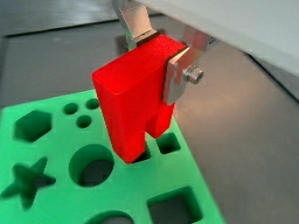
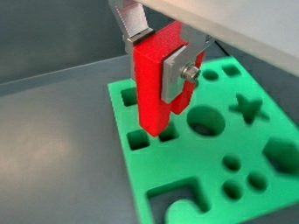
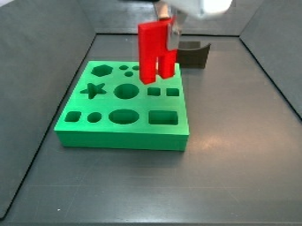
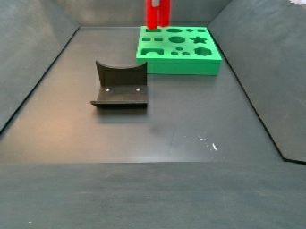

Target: Insert the double-square object.

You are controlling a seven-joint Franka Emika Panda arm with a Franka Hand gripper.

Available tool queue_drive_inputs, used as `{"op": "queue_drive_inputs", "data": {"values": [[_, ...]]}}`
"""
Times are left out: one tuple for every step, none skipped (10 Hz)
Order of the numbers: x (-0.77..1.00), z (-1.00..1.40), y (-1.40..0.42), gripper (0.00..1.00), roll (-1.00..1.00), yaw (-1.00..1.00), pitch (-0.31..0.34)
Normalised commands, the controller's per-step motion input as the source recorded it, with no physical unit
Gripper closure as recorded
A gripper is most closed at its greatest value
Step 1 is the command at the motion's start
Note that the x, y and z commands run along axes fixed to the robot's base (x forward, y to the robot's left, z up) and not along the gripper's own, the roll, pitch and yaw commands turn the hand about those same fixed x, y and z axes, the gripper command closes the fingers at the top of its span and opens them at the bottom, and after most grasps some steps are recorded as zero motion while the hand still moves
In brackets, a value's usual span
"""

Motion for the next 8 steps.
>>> {"op": "queue_drive_inputs", "data": {"values": [[0.0, -0.2, 0.0, 1.0, 0.0, -1.0, 0.0], [0.0, -0.11, 0.0, 1.0, 0.0, -1.0, 0.0], [0.0, -0.1, 0.0, 1.0, 0.0, -1.0, 0.0], [0.0, -0.1, 0.0, 1.0, 0.0, -1.0, 0.0], [0.28, -0.13, -0.02, 1.0, 0.0, -0.79, 0.0], [0.28, -0.17, -0.02, 1.0, 0.0, -0.79, 0.0], [0.33, -0.19, 0.0, 1.0, 0.0, -0.77, 0.0], [0.42, -0.24, 0.01, 1.0, -0.01, -0.56, 0.0]]}}
